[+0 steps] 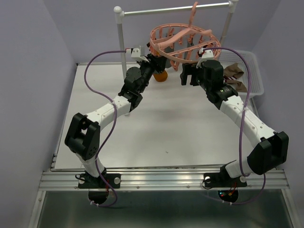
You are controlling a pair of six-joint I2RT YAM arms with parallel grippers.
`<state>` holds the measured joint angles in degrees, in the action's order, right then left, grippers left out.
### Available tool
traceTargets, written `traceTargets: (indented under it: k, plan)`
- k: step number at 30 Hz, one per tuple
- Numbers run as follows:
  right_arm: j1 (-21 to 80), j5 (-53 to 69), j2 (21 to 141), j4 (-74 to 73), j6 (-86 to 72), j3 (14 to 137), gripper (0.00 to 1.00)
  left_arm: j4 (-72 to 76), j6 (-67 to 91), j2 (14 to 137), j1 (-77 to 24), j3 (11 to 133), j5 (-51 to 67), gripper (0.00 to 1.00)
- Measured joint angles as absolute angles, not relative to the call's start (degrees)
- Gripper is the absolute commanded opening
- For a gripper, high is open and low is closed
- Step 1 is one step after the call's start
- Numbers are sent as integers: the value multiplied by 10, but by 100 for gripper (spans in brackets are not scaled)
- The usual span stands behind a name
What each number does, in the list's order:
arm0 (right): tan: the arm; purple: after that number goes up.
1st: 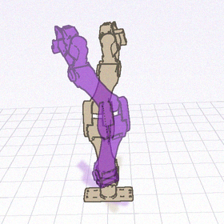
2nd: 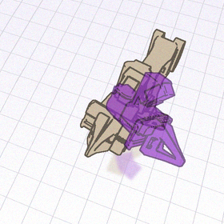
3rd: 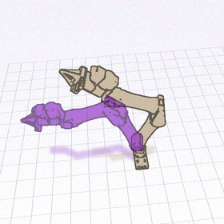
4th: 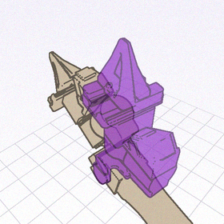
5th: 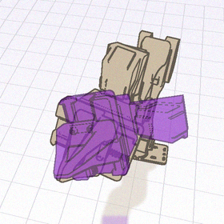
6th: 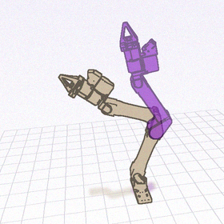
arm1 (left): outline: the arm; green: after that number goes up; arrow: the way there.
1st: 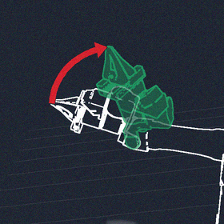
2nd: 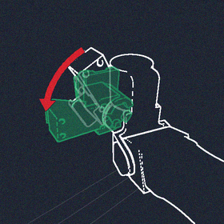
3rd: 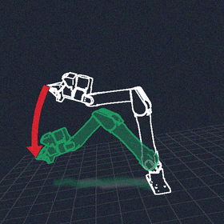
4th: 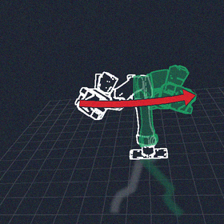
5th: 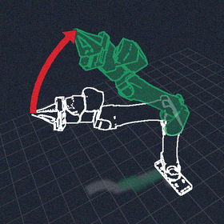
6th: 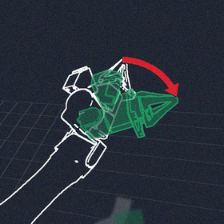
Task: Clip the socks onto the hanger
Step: Open the clamp at the hanger.
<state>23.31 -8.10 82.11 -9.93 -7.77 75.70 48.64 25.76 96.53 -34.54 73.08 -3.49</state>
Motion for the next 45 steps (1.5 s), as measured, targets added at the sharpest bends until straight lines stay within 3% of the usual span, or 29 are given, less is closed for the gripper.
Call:
traceTargets:
  k: [19,31,37,45]
  plan:
    - [233,-74,821,-100,-61,757,98,480,245,959,-348,694,-36,0]
    - [234,187,688,-250,208,755,100,463,221,959,-348,695,-38,0]
    - [239,271,698,-280,221,853,98,458,220,959,-348,695,-50,0]
    - [241,190,875,-312,216,1109,93,460,227,959,-348,695,-53,0]
